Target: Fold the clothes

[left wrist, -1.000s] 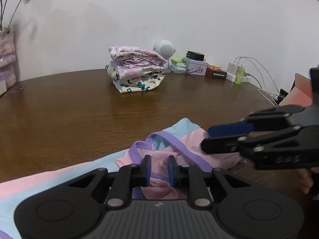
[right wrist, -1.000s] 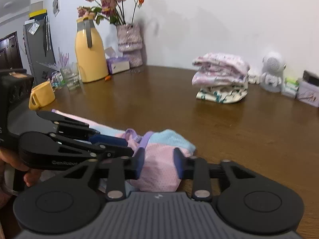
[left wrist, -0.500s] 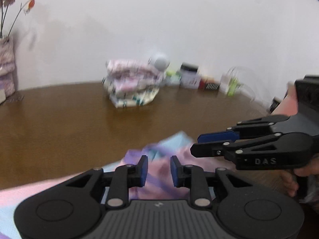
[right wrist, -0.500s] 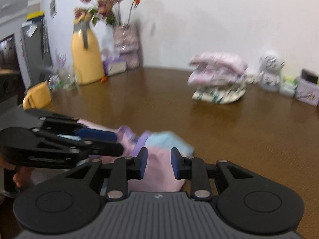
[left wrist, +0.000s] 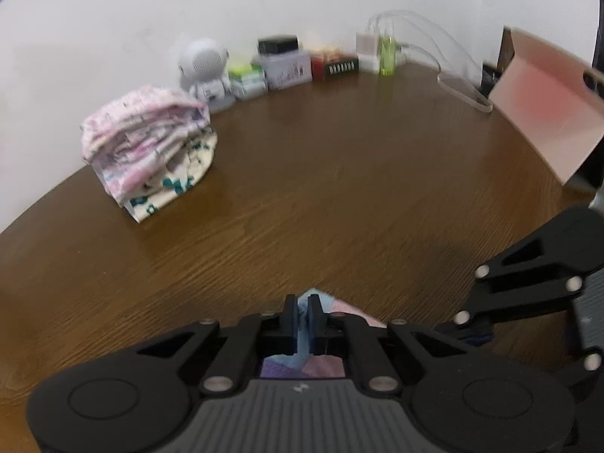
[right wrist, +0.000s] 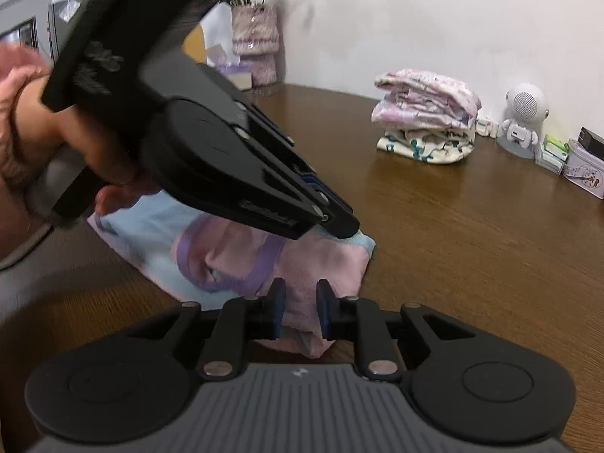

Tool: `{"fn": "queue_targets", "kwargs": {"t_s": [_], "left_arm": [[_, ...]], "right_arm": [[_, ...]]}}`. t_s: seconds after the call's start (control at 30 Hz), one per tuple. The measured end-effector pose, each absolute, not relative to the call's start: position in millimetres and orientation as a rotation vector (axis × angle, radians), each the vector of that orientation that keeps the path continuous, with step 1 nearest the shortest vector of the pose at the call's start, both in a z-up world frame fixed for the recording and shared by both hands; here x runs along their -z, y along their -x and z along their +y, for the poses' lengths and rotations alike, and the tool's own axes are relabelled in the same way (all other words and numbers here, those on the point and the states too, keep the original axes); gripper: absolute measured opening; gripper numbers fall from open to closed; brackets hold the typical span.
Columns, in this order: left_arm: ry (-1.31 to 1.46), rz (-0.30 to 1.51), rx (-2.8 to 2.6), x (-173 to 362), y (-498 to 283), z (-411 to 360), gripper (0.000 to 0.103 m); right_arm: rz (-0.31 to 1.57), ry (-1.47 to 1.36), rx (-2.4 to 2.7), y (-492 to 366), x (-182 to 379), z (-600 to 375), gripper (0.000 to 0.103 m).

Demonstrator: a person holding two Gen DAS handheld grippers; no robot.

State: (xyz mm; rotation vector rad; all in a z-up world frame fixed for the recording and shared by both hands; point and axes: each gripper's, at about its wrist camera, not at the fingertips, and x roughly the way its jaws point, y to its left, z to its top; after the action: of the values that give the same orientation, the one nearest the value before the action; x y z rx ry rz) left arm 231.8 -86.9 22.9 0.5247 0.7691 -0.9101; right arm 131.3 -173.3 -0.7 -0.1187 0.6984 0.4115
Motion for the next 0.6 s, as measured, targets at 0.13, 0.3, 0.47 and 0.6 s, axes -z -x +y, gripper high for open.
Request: {"fn": "queue_targets", "kwargs": {"t_s": [0.13, 0.3, 0.47, 0.6], "left_arm": [[-0.522, 0.789, 0.903, -11.5, -236.5, -86.0, 0.004], [-0.428, 0.707, 0.864, -34.0, -228.2, -64.4, 0.024], [-0.353, 0.635, 0.832, -49.0, -205.5, -28.5, 0.030], [-0.362, 0.640, 0.859, -36.2, -188.2, -19.7, 0.020]], "right_arm": [[0.706, 0.115, -0.416, -132.0, 4.2, -174.2, 0.018], [0.680, 0.031, -0.410, -130.7, -2.9, -189.3, 0.043], [0.674, -0.160, -0.354, -136.9, -6.6, -222.2, 0.070], [0.724, -0.282, -0.381, -149.6, 4.4, -230.0, 0.063]]}}
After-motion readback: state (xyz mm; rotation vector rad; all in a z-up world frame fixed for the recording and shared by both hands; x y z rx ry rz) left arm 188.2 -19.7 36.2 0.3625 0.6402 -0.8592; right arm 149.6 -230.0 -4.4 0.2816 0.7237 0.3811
